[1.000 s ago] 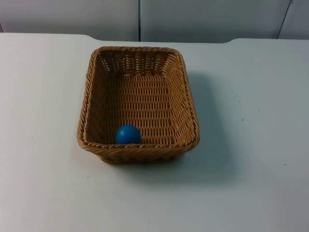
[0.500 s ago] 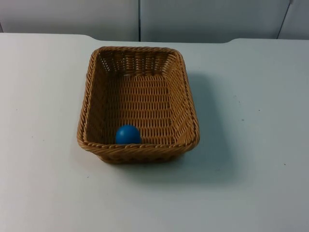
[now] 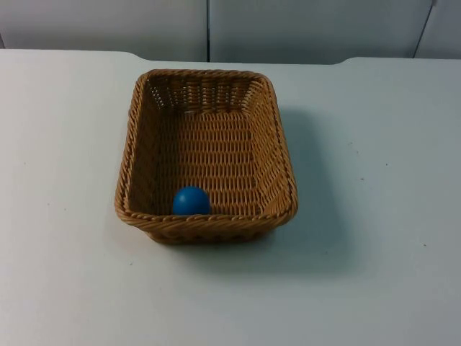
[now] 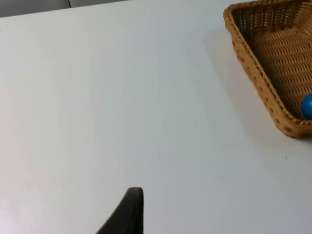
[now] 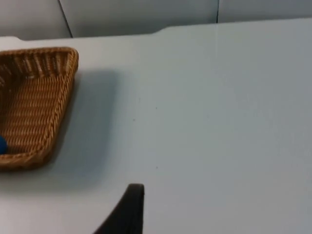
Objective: Pick up the basket with the left hand and place the ball into the basket with the right hand.
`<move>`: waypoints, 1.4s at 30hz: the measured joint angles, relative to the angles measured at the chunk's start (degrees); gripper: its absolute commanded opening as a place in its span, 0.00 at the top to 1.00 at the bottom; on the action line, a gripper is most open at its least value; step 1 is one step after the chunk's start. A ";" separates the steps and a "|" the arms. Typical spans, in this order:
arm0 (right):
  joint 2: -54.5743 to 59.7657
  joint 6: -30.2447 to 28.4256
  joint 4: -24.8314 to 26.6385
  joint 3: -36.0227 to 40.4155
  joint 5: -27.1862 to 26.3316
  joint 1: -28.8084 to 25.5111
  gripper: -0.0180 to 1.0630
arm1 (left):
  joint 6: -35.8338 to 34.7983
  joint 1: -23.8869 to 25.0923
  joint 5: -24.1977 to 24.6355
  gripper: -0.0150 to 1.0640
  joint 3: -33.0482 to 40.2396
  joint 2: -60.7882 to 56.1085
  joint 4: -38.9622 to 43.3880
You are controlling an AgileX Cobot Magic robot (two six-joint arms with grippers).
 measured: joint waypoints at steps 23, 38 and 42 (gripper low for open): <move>-1.99 -3.56 1.49 3.39 -1.75 0.00 0.01 | 1.23 0.00 2.37 0.01 1.37 -8.07 -0.14; -1.99 -3.56 1.49 3.39 -1.75 0.00 0.01 | 1.47 -4.57 2.37 0.01 1.37 -8.12 -0.31; -1.99 -3.56 1.49 3.39 -1.75 0.00 0.01 | 1.47 -4.57 2.37 0.01 1.37 -8.12 -0.41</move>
